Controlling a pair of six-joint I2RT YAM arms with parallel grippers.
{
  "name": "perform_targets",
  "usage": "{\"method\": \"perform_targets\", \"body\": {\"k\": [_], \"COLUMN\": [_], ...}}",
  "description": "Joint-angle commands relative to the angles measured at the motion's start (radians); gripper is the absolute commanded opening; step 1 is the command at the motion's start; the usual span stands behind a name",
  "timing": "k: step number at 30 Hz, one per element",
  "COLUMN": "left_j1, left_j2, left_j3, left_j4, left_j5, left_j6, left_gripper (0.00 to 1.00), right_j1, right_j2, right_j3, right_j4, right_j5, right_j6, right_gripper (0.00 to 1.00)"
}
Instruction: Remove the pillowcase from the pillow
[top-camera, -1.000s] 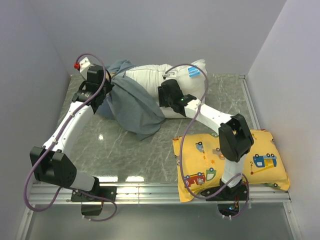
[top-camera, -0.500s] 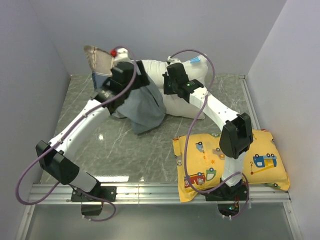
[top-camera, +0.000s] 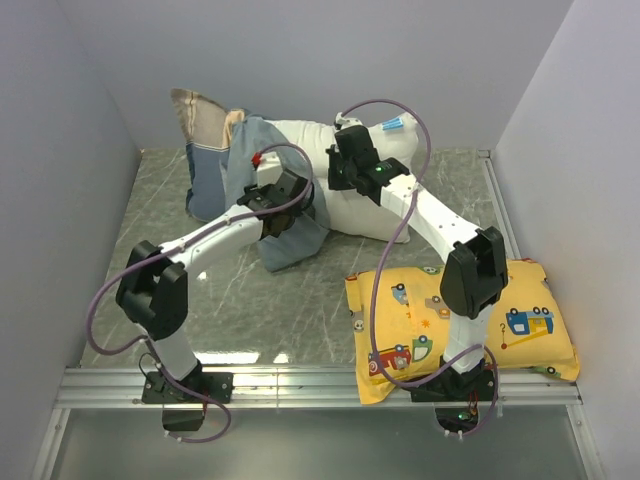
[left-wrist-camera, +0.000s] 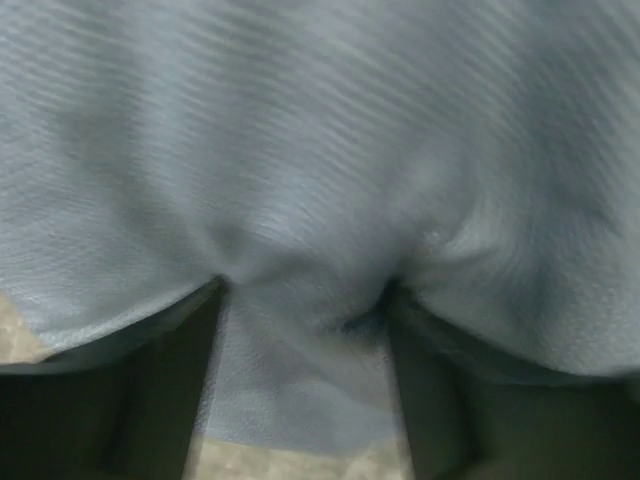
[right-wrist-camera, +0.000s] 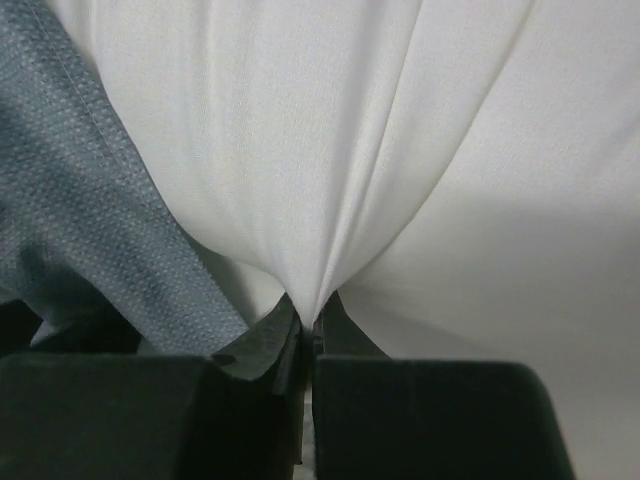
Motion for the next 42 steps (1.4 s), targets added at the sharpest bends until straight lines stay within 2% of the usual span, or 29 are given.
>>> {"method": "perform_targets", "body": {"k": [1, 2, 4, 5, 10, 13, 16, 19, 20, 22, 23, 24, 25, 26, 29, 34, 38, 42], "left_j1": [0.119, 0.156, 0.271, 0.308, 0.493, 0.561, 0.563, 0.541, 0.528, 0.502, 0.495, 0.485, 0.462, 0.451, 0.423, 0.419, 0.419, 0.419], "left_j2": [-0.022, -0.038, -0.108, -0.14, -0.379, -0.508, -0.594, -0.621, -0.613, -0.571, -0.554, -0.541, -0.526, -0.523, -0.52, -0.503, -0.48, -0.481], "left_j3": [0.03, 0.01, -0.057, -0.083, -0.207, -0.264, -0.333, -0.416, -0.433, -0.464, -0.465, -0.467, -0.474, -0.478, -0.478, -0.471, -0.456, -0.442], "left_j4": [-0.057, -0.048, -0.01, 0.007, 0.021, 0.021, 0.07, 0.136, 0.152, 0.176, 0.176, 0.185, 0.211, 0.224, 0.248, 0.262, 0.262, 0.273], "left_j5": [-0.097, -0.084, -0.014, 0.011, 0.025, 0.031, 0.071, 0.178, 0.19, 0.221, 0.232, 0.238, 0.25, 0.256, 0.255, 0.27, 0.279, 0.284], "left_j6": [-0.079, -0.088, -0.095, -0.097, -0.137, -0.142, -0.112, -0.108, -0.114, -0.115, -0.126, -0.123, -0.12, -0.109, -0.092, -0.088, -0.094, -0.097], "left_gripper": [0.63, 0.34, 0.07, 0.0, 0.0, 0.0, 0.0, 0.0, 0.01, 0.0, 0.0, 0.0, 0.0, 0.0, 0.0, 0.01, 0.0, 0.0], "right_j1": [-0.046, -0.068, -0.089, -0.114, -0.219, -0.302, -0.335, -0.315, -0.306, -0.27, -0.229, -0.206, -0.186, -0.137, -0.068, 0.118, 0.243, 0.254], "right_j2": [-0.094, -0.098, -0.105, -0.106, -0.083, -0.046, -0.008, 0.026, 0.027, 0.011, -0.002, -0.038, -0.057, -0.095, -0.182, -0.238, -0.125, 0.039], "right_j3": [-0.012, -0.022, -0.023, -0.022, 0.0, 0.047, 0.115, 0.19, 0.201, 0.192, 0.169, 0.152, 0.135, 0.106, 0.013, -0.134, -0.115, -0.043], "right_j4": [0.031, 0.037, 0.041, 0.038, 0.028, 0.002, -0.018, -0.057, -0.058, -0.058, -0.052, -0.043, -0.038, -0.038, -0.009, 0.113, 0.126, 0.127], "right_j5": [-0.006, -0.011, 0.009, 0.015, 0.043, -0.006, -0.038, -0.077, -0.089, -0.08, -0.065, -0.033, 0.0, 0.024, 0.057, 0.019, 0.082, 0.083], "right_j6": [-0.002, -0.001, -0.002, -0.002, 0.015, 0.03, 0.03, 0.027, 0.027, 0.006, -0.004, -0.032, -0.048, -0.062, -0.115, -0.204, -0.246, -0.24], "right_gripper": [0.0, 0.0, 0.0, 0.0, 0.0, 0.0, 0.0, 0.0, 0.03, 0.19, 0.38, 0.47, 0.6, 0.65, 0.76, 0.83, 0.87, 0.88]}}
